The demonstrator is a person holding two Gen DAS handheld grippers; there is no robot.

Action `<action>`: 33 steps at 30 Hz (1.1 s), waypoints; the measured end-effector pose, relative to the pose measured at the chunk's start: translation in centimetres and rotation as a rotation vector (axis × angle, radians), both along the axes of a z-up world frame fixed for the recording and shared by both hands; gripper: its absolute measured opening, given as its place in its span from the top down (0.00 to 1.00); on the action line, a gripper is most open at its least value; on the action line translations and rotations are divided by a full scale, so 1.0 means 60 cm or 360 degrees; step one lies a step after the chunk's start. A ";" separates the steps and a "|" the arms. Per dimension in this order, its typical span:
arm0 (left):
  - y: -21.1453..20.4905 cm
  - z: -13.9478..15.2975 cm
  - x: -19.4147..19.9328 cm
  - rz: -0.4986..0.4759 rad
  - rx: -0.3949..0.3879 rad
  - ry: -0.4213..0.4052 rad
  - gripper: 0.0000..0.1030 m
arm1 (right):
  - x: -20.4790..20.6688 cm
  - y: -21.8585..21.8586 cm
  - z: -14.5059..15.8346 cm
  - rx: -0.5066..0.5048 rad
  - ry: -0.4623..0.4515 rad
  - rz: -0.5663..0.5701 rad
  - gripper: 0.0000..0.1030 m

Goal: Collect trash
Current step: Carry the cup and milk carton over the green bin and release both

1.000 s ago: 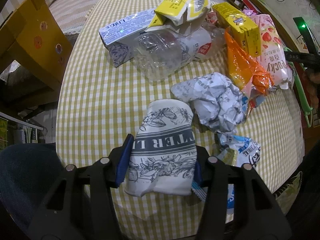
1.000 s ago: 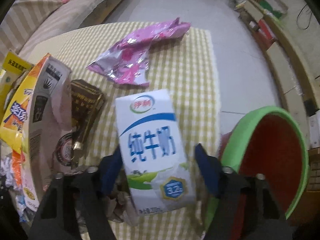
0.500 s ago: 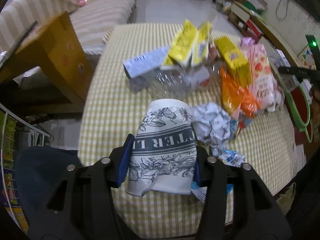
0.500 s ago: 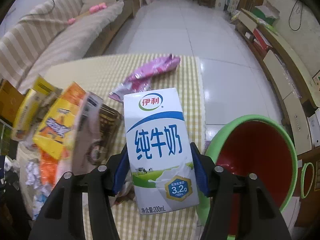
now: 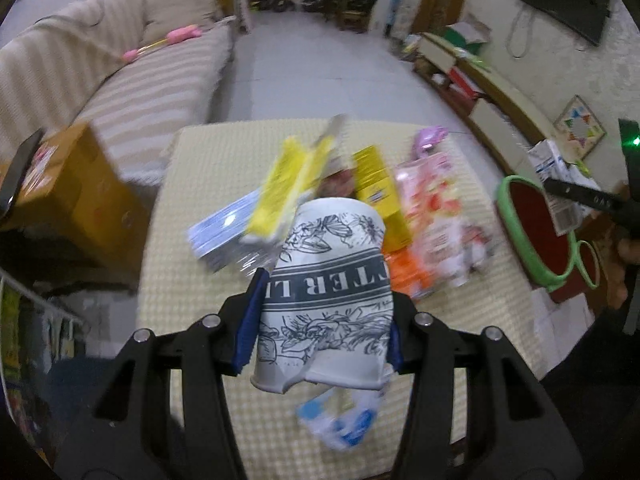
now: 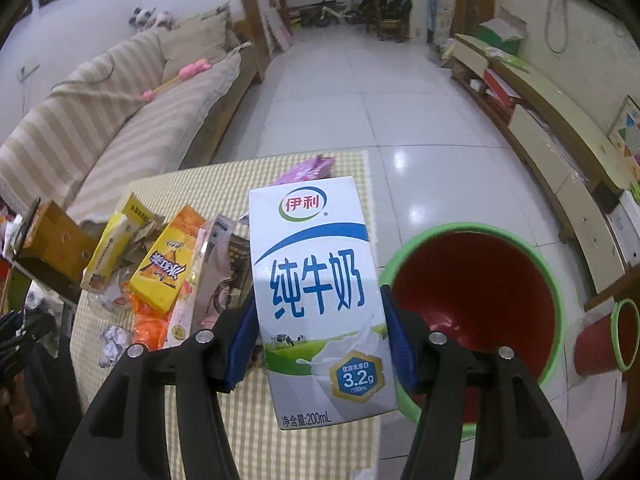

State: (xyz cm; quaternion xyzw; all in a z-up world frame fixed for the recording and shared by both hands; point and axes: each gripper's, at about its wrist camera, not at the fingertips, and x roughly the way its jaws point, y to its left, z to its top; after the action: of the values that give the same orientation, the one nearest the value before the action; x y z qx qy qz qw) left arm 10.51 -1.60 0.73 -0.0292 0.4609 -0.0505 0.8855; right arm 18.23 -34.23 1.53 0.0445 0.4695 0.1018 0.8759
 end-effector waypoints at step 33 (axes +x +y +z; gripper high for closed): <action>-0.515 -0.031 0.231 -0.0937 -0.0376 0.0152 0.53 | -0.018 -0.306 -0.043 0.0237 0.0067 -0.0785 0.46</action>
State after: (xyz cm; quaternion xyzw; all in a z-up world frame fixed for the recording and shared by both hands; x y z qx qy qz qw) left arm 24.38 -32.51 -1.12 0.0005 0.4817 -0.3563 0.8006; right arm 17.16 -52.61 -1.07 0.2241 0.4539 -0.0816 0.8585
